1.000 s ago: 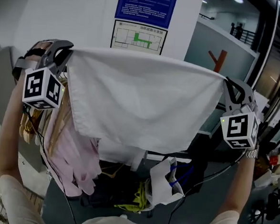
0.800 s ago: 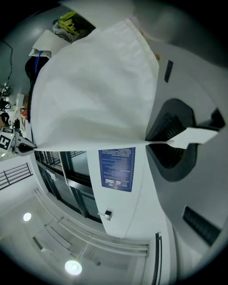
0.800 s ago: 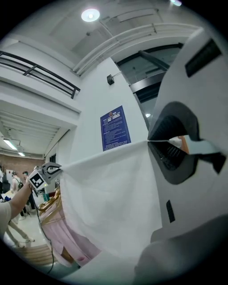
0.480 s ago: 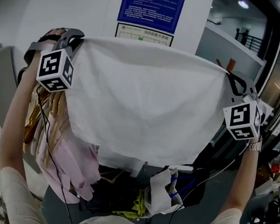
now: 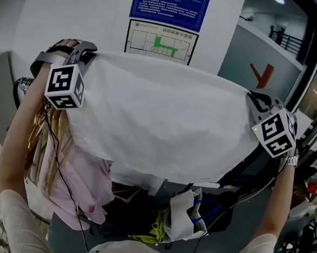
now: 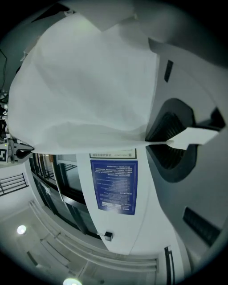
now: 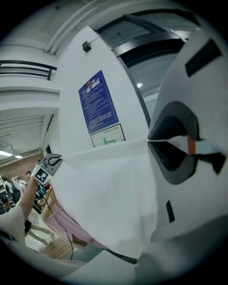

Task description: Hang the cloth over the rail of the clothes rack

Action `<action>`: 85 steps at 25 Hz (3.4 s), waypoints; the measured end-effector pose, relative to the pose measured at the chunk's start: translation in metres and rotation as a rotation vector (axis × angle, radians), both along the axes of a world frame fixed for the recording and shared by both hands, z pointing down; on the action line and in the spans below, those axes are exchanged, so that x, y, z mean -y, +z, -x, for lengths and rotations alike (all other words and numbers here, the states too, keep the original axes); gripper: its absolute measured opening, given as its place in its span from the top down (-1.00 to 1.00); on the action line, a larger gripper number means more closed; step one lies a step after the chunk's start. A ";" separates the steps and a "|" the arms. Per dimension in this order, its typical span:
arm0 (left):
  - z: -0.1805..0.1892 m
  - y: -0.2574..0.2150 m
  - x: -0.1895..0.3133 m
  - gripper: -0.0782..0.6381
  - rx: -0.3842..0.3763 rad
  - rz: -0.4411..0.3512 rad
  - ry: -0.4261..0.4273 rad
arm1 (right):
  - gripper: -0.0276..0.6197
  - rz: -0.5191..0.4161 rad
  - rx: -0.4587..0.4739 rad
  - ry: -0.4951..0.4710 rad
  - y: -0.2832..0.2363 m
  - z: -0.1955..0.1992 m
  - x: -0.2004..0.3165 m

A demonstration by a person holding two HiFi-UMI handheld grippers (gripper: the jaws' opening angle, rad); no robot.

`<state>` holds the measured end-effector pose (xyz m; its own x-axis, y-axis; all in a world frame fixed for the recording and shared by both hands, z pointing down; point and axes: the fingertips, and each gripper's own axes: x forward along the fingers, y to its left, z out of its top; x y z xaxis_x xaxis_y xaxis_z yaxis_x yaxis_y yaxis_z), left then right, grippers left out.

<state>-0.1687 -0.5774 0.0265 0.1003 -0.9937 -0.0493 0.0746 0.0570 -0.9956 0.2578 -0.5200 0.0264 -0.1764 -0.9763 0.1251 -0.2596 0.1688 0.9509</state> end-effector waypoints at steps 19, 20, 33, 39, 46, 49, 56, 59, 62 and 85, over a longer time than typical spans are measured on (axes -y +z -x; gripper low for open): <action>0.011 0.013 0.015 0.36 0.024 0.115 -0.058 | 0.59 -0.004 -0.101 0.079 0.008 -0.004 0.020; 0.012 0.010 0.014 0.36 0.020 0.099 -0.057 | 0.59 -0.007 -0.114 0.079 0.007 0.000 0.020; 0.014 -0.035 -0.035 0.74 -0.154 -0.203 -0.007 | 0.86 -0.168 -0.091 0.024 -0.016 0.058 -0.027; 0.011 -0.037 -0.075 0.74 -0.401 -0.242 0.062 | 0.86 -0.307 0.006 -0.035 -0.013 0.093 -0.067; -0.004 -0.029 -0.162 0.74 -0.710 -0.338 0.264 | 0.86 -0.532 0.112 -0.202 -0.003 0.151 -0.157; -0.021 -0.007 -0.206 0.74 -0.812 -0.303 0.407 | 0.86 -0.493 0.381 -0.248 0.031 0.158 -0.185; -0.039 0.131 -0.247 0.74 -1.317 -0.061 0.478 | 0.86 -0.292 0.900 -0.256 0.149 0.172 -0.203; -0.055 0.193 -0.261 0.74 -1.421 0.049 0.476 | 0.86 -0.193 0.965 -0.141 0.209 0.170 -0.209; -0.068 0.250 -0.267 0.74 -1.417 0.164 0.406 | 0.86 -0.083 1.042 -0.080 0.264 0.175 -0.218; -0.152 0.474 -0.341 0.74 -1.557 0.598 0.118 | 0.86 0.469 1.213 0.083 0.487 0.183 -0.294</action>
<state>-0.0165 -0.2360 0.5008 0.3942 -0.8991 0.1906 -0.9164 -0.4001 0.0079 0.0748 -0.2257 0.5130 -0.3588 -0.8966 0.2596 -0.9316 0.3611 -0.0405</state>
